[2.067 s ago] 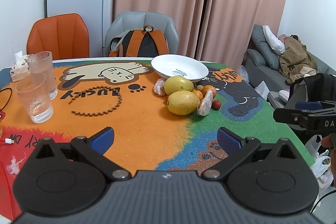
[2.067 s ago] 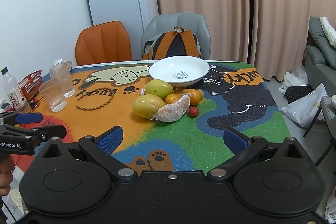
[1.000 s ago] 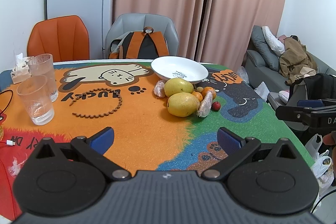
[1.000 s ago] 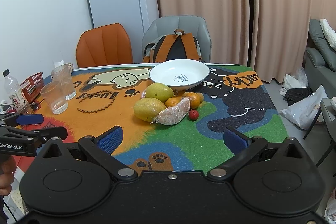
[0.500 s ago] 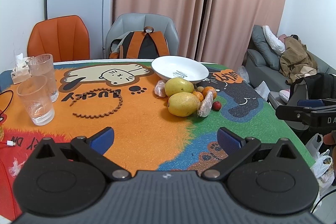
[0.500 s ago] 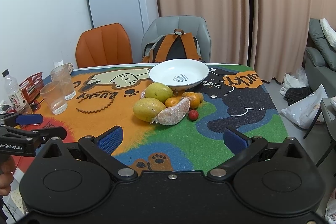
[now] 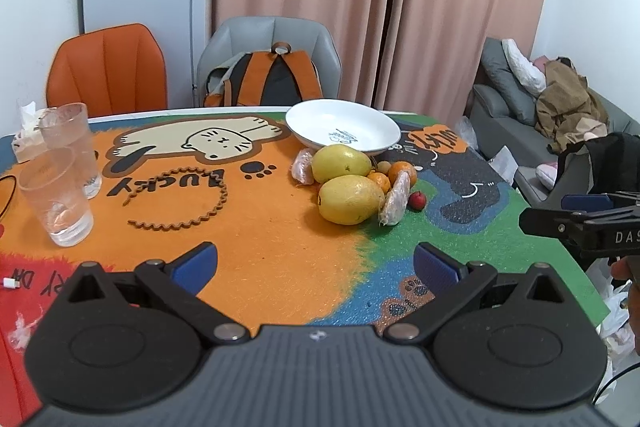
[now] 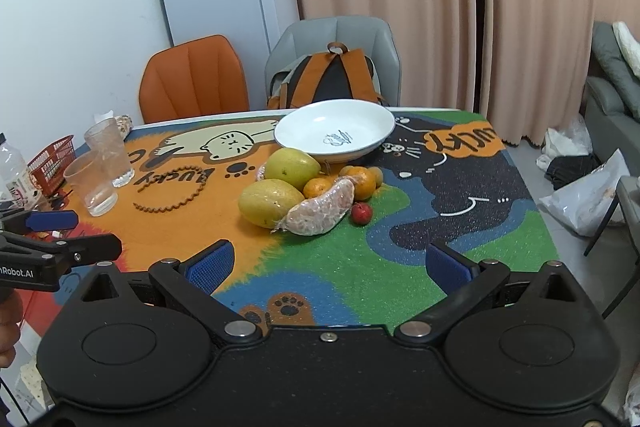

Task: Organize fruits
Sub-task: 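Move the right tool toward the red jujube while the left tool approaches a yellow pear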

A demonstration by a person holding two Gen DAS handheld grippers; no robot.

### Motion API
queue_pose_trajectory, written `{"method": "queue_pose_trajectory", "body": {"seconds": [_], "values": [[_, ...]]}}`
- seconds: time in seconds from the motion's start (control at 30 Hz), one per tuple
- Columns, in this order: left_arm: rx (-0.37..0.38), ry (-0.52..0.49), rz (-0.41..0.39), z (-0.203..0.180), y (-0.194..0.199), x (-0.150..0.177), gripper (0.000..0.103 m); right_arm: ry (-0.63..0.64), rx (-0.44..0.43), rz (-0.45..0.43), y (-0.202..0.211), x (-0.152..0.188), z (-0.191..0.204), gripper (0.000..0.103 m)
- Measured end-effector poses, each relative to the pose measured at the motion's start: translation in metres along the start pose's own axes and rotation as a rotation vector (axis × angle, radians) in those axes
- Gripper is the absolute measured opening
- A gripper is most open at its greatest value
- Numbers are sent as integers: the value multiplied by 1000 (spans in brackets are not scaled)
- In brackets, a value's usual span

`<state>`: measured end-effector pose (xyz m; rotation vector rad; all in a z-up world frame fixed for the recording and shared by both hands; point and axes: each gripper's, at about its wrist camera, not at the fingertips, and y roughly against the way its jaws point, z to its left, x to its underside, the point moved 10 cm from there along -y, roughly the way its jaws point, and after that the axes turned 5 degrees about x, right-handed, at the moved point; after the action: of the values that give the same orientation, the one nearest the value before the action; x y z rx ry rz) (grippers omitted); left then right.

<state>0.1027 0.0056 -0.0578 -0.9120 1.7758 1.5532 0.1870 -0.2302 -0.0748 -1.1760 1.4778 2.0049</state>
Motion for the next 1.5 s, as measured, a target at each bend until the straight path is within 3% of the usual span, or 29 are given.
{"method": "queue_pose_trajectory", "body": {"seconds": [0.67,0.97,1.5], "values": [[36,35,16,-4,-50,-15,103,-56,-83,26,-47,-4,-19,103],[37,42,30,1,-75,-24,98,-78,-114,45,-73,-8,-25,102],[48,46,71,2,-121,-45,79,-93,-155,118,-117,-11,-32,73]]}}
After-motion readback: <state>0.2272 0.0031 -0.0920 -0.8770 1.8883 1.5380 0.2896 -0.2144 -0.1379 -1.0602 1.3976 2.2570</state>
